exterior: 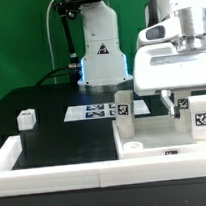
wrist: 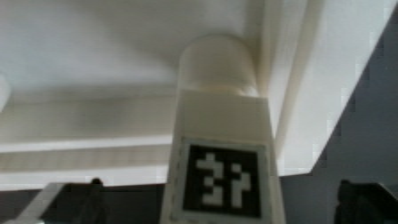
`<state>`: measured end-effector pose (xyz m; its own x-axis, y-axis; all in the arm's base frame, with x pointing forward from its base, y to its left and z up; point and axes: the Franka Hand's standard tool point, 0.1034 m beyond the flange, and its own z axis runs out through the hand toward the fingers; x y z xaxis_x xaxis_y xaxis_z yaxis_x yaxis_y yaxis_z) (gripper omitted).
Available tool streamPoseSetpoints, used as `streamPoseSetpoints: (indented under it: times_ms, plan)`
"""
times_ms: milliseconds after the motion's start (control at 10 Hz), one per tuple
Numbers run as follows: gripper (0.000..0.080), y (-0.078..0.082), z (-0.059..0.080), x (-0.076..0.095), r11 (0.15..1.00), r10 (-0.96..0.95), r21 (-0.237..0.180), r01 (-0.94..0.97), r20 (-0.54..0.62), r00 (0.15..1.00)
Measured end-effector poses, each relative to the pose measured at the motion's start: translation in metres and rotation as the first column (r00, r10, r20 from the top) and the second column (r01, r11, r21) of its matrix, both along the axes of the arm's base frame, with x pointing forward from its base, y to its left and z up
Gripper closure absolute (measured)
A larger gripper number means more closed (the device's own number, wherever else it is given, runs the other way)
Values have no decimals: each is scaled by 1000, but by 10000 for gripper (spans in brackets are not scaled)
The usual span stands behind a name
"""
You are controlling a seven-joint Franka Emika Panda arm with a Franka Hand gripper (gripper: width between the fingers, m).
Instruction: Assemble square table
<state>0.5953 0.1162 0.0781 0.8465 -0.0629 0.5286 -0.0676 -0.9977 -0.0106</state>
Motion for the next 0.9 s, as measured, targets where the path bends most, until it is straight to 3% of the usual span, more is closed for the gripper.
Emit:
streamPoseSetpoints:
  times_ms: [200, 400, 600, 900]
  plan:
    - [151, -4, 15, 3, 1000, -6, 21, 6, -43, 999]
    - [151, -3, 11, 1, 1000, -5, 24, 6, -70, 998]
    - [151, -11, 6, 2, 999, -4, 45, 15, -234, 972]
    - [151, -12, 9, 1, 995, -2, 88, 45, -437, 899]
